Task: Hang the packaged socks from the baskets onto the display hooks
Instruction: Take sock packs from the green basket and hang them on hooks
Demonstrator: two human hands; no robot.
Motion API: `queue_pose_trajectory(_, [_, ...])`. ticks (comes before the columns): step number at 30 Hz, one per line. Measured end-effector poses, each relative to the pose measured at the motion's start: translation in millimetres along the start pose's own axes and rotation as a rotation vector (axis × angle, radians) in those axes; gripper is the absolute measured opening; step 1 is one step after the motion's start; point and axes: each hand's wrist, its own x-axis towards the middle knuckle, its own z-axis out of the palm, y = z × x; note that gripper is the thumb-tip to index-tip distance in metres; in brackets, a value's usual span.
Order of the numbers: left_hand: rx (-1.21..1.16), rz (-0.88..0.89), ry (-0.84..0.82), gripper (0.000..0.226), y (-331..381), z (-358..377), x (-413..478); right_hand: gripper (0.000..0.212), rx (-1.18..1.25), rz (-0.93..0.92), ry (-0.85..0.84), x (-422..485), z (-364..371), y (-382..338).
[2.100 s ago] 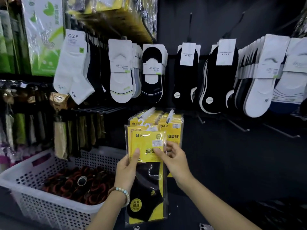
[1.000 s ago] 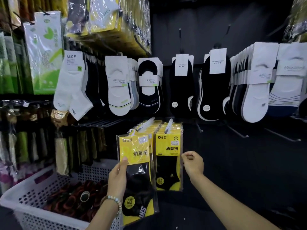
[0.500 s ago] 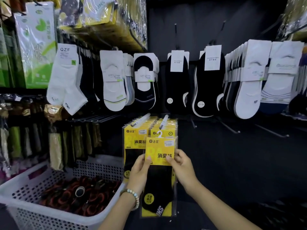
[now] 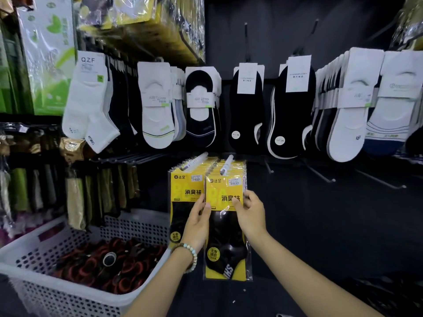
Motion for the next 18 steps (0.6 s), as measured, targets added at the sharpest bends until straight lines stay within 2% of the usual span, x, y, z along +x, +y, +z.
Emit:
queue_pose_trajectory(5, [0.145, 0.026, -0.012, 0.050, -14.3, -0.1, 17.4, 0.018, 0.046, 0.162, 0.033, 9.5, 5.3, 17.1])
queue_pose_trajectory(10, [0.231, 0.005, -0.017, 0.050, -34.1, -4.6, 15.2, 0.019, -0.025, 0.314, 0.021, -0.3, -10.0, 47.7])
queue_pose_trajectory(14, [0.205, -0.074, -0.010, 0.048, -62.3, -12.0, -11.1, 0.021, -0.059, 0.360, -0.026, -30.5, -34.0, 72.8])
queue_pose_trajectory(18, [0.208, -0.177, -0.058, 0.045, -114.5, -13.5, -65.1, 0.014, -0.069, 0.455, -0.102, -87.1, -59.4, 114.9])
